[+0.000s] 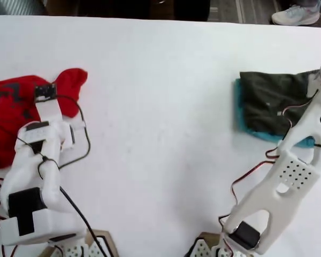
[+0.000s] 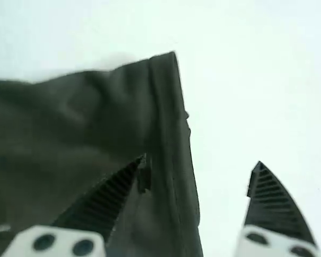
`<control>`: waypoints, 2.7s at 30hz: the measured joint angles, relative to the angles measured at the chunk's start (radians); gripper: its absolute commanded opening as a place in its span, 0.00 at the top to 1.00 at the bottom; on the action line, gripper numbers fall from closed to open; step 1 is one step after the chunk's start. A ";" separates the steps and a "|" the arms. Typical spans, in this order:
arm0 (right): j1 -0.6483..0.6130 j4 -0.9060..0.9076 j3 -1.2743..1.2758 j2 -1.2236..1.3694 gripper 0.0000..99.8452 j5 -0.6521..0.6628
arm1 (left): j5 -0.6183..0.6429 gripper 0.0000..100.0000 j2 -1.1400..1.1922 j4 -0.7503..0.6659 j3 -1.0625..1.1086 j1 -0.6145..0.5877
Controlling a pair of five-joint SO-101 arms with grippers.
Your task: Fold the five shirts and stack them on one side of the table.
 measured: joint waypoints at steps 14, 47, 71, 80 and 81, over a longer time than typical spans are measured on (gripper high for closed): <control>-0.196 0.273 -0.081 0.026 0.98 -0.069 | 0.000 0.97 0.000 0.000 0.000 0.000; -0.184 -0.069 1.112 -0.474 0.98 0.091 | 0.000 0.97 0.000 0.000 0.000 0.000; -0.712 -0.641 2.335 -1.516 0.74 -0.014 | 0.000 0.93 0.000 0.143 -0.146 -0.178; -0.779 -0.976 2.542 -1.517 0.73 -0.186 | -0.206 0.74 0.003 0.582 -0.629 -0.405; -0.781 -0.991 2.556 -1.517 0.73 -0.186 | -0.222 0.73 0.003 0.598 -0.669 -0.436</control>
